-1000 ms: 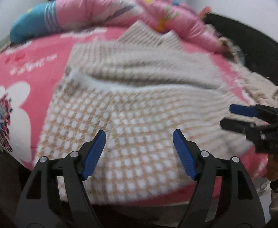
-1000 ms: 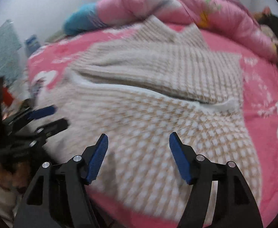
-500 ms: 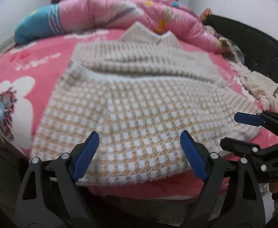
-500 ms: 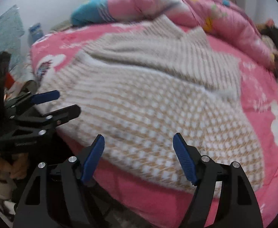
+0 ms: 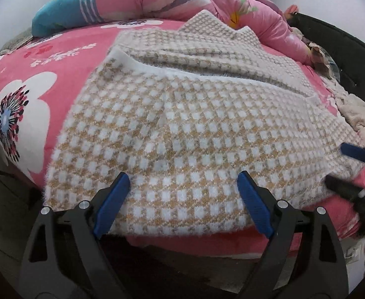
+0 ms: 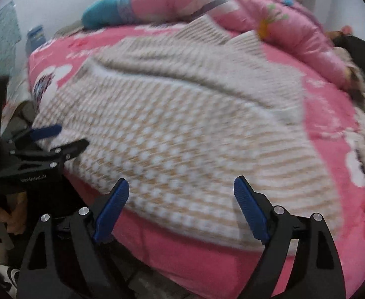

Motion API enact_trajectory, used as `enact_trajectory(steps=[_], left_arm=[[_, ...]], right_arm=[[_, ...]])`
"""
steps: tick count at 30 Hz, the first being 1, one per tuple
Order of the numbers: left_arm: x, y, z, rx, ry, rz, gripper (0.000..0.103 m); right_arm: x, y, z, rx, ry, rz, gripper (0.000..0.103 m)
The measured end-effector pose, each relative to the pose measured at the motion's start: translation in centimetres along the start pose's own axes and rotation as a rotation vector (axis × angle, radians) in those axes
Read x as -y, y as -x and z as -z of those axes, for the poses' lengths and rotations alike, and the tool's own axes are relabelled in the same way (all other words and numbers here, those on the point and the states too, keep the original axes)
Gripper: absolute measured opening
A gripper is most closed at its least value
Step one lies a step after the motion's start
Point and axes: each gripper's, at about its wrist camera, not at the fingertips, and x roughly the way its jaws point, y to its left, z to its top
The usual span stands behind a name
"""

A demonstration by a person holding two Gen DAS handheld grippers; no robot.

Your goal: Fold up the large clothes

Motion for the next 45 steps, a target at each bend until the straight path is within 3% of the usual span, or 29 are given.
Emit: enact_trajectory(steps=[4,8,12,16,18,45], left_arm=[[-0.1,-0.1,0.2,-0.002,0.001,-0.001,0.086],[0.2,0.0,-0.7,-0.01,0.005,-0.001,0.086],[0.4,1.3,-2.1,0.047,-0.004,0.001,0.087],[0.5,0.3,-3.1,0.028,-0.018,-0.049,0.087],[-0.1,-1.6,-3.0,-0.035,-0.007,-0.074,0.088],[0.2,-2.2,-2.5,-0.014,-0.002,-0.09,0.095]], right_arm=[[2.8,-1.7,2.1,-0.076,-0.054,0.037,0.085],[2.9,-2.1,2.4,-0.06,-0.058,0.046,0.087],[3.2,-2.3,2.5,-0.063,-0.067,0.026,0.088],[3.3,-2.3,2.6,-0.063,-0.065,0.026,0.088],[3.4,-2.4,2.7,-0.061,-0.063,0.022,0.088],[3.3,-2.6,2.5,-0.065,-0.068,0.016,0.093]])
